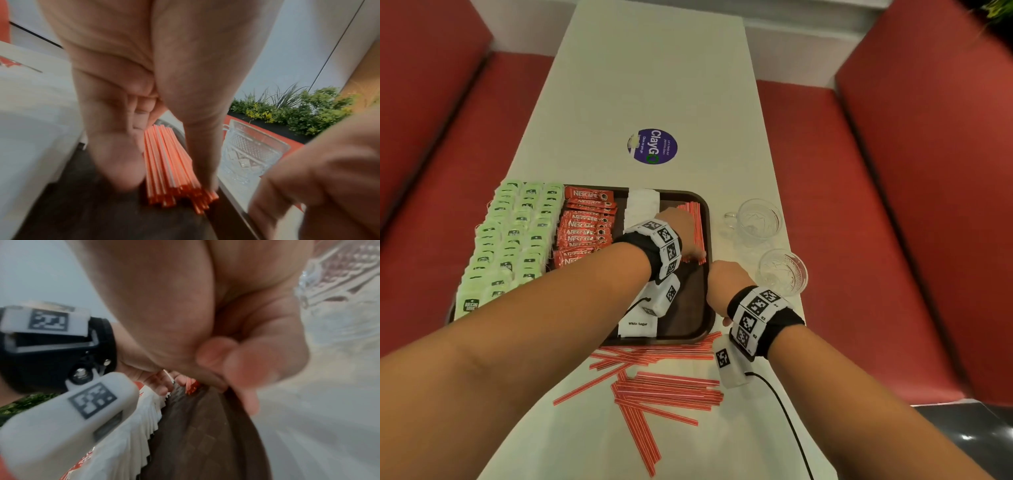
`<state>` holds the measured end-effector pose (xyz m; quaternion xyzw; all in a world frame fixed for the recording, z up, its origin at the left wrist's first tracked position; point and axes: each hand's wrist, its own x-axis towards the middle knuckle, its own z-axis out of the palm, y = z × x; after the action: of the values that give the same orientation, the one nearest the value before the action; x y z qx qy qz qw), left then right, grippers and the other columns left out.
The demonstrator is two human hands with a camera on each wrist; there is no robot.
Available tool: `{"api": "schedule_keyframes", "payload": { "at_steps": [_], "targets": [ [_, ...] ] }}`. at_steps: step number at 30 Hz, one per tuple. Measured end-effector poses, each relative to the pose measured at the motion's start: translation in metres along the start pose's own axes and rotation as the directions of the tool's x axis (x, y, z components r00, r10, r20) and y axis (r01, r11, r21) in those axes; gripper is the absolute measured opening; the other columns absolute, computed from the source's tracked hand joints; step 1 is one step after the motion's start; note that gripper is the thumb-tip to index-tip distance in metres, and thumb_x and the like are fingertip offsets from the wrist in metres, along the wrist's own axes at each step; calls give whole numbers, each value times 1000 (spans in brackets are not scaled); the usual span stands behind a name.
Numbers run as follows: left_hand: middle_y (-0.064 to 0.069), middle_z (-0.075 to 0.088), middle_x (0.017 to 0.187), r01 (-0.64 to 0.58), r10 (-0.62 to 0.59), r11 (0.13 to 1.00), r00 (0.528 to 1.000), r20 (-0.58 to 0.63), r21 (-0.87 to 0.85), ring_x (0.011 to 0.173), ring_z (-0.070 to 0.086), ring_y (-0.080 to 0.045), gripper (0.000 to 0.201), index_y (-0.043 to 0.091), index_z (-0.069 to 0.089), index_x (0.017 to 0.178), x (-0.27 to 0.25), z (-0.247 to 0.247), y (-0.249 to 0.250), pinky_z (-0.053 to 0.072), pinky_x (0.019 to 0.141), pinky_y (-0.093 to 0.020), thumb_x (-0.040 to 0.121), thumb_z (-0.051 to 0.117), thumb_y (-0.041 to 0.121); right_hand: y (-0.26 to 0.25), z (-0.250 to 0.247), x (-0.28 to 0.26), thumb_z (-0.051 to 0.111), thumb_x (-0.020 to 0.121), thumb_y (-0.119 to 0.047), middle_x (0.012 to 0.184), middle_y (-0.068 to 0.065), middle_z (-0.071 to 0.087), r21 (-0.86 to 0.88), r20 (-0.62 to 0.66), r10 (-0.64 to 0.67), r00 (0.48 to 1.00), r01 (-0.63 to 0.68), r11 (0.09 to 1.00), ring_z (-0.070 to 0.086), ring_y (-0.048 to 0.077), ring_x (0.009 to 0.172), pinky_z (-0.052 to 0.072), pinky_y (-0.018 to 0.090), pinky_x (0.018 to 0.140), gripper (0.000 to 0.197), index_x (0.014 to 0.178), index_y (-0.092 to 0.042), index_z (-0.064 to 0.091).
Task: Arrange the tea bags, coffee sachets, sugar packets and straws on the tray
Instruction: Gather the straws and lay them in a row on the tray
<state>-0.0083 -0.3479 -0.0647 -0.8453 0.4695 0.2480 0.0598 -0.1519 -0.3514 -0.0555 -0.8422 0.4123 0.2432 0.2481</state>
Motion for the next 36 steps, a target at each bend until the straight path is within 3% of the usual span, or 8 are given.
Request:
{"api": "schedule_keyframes", "payload": {
  "at_steps": [5,8,17,19,23,27,31,36],
  "targets": [
    [-15,52,123,29,-32,996,999,30,79,111,59,-27,81,2,50,129,5,13,6,53,92,-36,75,80,54,-5,1,6,49,96,-2,112,20,65,29,-18,6,1000,-5,1000,69,36,96,58,41,85,18,112,-1,58],
    [-16,45,132,50,-51,998,999,19,33,116,57,-28,81,3,47,135,9,13,7,51,96,-37,77,80,49,-8,0,9,49,96,-2,114,21,65,21,-27,13,1000,-12,1000,68,36,99,58,41,87,15,108,-2,57],
    [-10,53,122,-194,159,969,963,-218,-151,109,57,-26,51,11,53,130,-50,0,-36,48,93,-37,90,66,39,-4,10,-13,54,94,-11,102,13,58,122,-167,53,984,-33,992,63,30,88,54,37,71,23,116,-6,46],
    [-3,56,122,-266,228,954,942,-246,-137,109,57,-22,38,18,58,128,-80,5,-53,47,94,-35,94,61,35,-1,16,-27,55,93,-13,95,9,55,57,-208,-20,978,33,998,58,26,83,47,34,68,26,116,-8,43],
    [9,64,114,-321,311,945,939,-144,-54,104,58,-12,23,30,66,118,-145,28,-82,47,93,-31,100,52,33,5,34,-53,53,91,-20,110,10,59,-176,-118,-152,981,129,976,59,28,98,50,35,80,21,110,-10,54],
    [9,70,109,-358,360,931,933,-22,74,97,61,-12,25,29,69,116,-194,59,-101,49,87,-27,100,51,34,11,57,-72,56,89,-49,120,6,56,-338,-29,-140,990,122,933,54,28,110,48,42,93,45,119,-16,57],
    [6,68,109,-363,378,916,924,-58,172,104,57,-17,28,28,64,119,-213,87,-113,48,81,-31,97,54,43,11,75,-86,64,73,-72,122,3,54,-348,-3,-159,987,149,926,54,26,111,48,45,96,73,124,-21,56],
    [4,55,138,-366,372,893,928,28,260,119,47,-20,75,20,42,145,-212,111,-120,44,98,-37,83,70,52,-1,90,-99,65,58,-86,131,5,47,-380,-15,-144,989,128,916,48,26,118,46,47,99,101,135,-23,49]
  ]
}}
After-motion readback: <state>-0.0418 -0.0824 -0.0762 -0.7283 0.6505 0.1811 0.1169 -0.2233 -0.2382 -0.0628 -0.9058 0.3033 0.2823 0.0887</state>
